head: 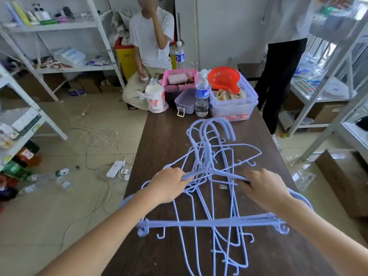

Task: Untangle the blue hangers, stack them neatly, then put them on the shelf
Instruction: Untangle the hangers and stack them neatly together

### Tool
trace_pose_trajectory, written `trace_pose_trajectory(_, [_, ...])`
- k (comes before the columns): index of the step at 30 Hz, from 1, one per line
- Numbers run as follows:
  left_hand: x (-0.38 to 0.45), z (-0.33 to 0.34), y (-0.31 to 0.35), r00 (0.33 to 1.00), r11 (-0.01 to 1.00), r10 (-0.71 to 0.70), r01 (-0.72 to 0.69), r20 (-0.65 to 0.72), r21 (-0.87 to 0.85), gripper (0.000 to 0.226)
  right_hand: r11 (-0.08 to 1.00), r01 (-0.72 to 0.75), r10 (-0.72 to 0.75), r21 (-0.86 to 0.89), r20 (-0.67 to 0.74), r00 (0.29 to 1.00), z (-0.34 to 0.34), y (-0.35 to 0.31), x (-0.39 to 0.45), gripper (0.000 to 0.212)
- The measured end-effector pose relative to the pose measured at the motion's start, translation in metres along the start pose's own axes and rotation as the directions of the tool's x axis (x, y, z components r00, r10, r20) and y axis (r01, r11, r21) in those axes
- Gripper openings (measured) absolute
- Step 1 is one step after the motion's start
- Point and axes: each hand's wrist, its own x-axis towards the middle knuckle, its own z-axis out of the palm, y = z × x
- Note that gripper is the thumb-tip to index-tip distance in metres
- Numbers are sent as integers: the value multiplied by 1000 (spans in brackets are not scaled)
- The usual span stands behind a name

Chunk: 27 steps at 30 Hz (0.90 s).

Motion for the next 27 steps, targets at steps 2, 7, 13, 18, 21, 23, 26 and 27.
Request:
trace_pose_trajectory(2, [10, 14, -7, 986, 996, -86, 88, 143, -10, 40, 999, -14, 20, -37, 166, 986, 12, -2, 15, 41])
trace_pose_trajectory(7, [28, 50, -23, 967, 974, -222, 214, 122, 71, 39, 996, 14, 19, -90, 359, 933, 42, -3, 43, 23])
trace_pose_trajectory(13, [69, 19, -17, 970, 967, -242, 242, -12, 77, 31, 981, 65, -16, -185, 256, 967, 17, 4, 105, 20])
trace_pose_trajectory(18, [118, -14, -12, 955, 954, -294, 295, -33, 44, 33, 971, 77, -28, -225, 215, 976, -2, 14, 175, 30])
trace_pose_trajectory(21, [144, -11, -22, 935, 933, -354, 354, 1, 64, 24, 971, 83, -20, -226, 267, 963, 11, 17, 207, 41])
trace_pose_trajectory(23, [158, -5, -29, 915, 915, -402, 399, 43, 64, 25, 969, 103, -28, -224, 316, 948, 28, 19, 222, 38])
trace_pose_trajectory(26, [173, 1, -35, 905, 908, -414, 402, 100, 120, 26, 969, 106, -9, -225, 395, 918, 50, 21, 234, 27])
trace_pose_trajectory(27, [176, 3, -36, 906, 907, -409, 391, 108, 156, 26, 968, 110, -5, -226, 420, 908, 56, 23, 236, 27])
